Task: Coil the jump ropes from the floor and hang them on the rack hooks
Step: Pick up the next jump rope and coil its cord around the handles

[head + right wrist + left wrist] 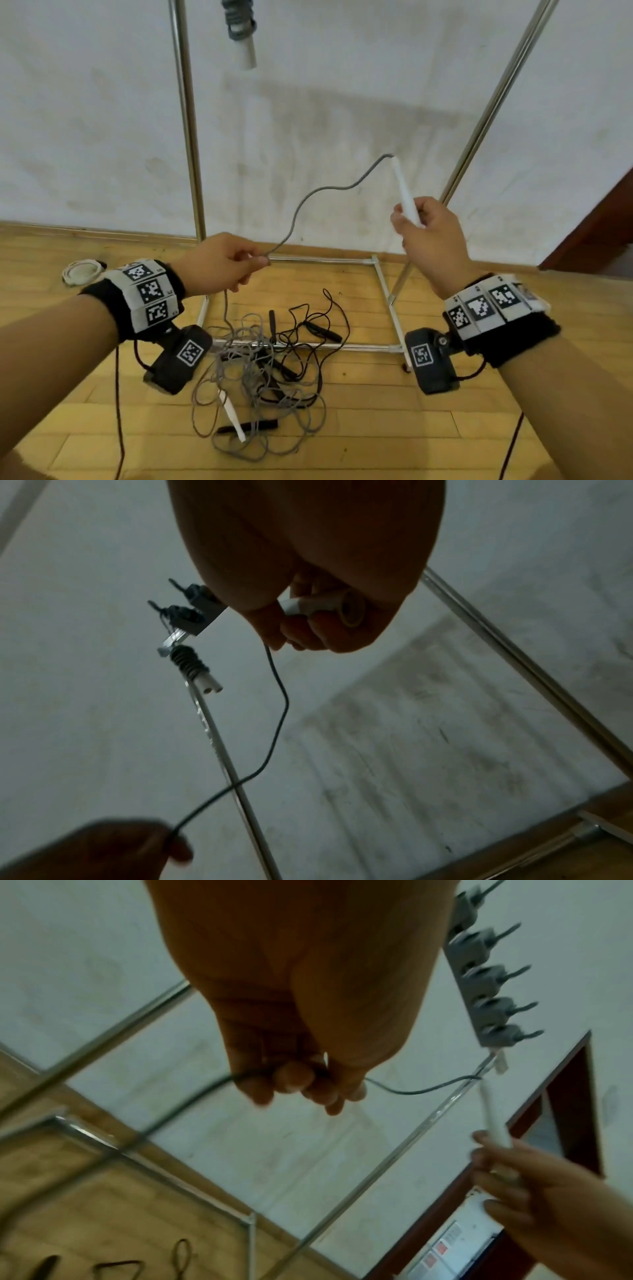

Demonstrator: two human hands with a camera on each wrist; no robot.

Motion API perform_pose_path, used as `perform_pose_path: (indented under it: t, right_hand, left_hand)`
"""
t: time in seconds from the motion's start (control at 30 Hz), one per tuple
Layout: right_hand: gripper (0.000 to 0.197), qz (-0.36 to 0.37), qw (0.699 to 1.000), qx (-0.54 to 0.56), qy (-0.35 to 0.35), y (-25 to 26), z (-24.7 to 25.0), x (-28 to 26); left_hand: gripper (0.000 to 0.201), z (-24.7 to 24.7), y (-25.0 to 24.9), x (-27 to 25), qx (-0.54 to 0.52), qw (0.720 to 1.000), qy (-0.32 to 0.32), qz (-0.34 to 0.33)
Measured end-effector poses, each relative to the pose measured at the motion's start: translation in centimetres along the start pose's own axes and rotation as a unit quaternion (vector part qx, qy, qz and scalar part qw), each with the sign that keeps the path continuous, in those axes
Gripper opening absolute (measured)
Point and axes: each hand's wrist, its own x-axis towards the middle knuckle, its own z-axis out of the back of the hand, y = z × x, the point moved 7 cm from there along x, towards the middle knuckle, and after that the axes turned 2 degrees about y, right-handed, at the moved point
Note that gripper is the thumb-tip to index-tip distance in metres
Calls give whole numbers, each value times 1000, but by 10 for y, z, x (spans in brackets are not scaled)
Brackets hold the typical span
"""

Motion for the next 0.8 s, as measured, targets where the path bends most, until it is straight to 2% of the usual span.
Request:
perform_pose_path:
  t: [0.07,0.17,0.23,0.3,0.37,0.43,0.57,0.7,0.8]
  right_hand:
    - [13,23,997,-32,64,6,-24,-9]
    - [25,64,983,-88,145,16,-58,-24]
    - [23,115,969,-130,178,25,-76,-31]
    - [16,150,956,-154,201,28,-87,-36]
    - [15,141,954,-148,221,21,-91,-38]
    - [17,109,957,-129,236,13,-92,-38]
    - [19,88,970,-84,211,7,-82,-28]
    - [18,83,976,-81,185,4,-68,-16]
    - [16,56,987,-63,138,-2,-50,-4]
  left_hand:
    - [21,2,-17,2,14,1000,-12,-17]
    - [25,-10,-46,2,57,997,23,-55]
    - [28,-17,-62,1,73,993,27,-86]
    - [32,-16,-73,2,50,992,1,-113]
    - [34,-12,-75,2,8,992,-24,-125]
    - [30,-13,-71,3,-13,992,-23,-125]
    - [20,-24,-48,7,-1,994,58,-96]
    - [22,-30,-18,10,-8,992,112,-56]
    - [25,-31,0,11,0,989,145,-33]
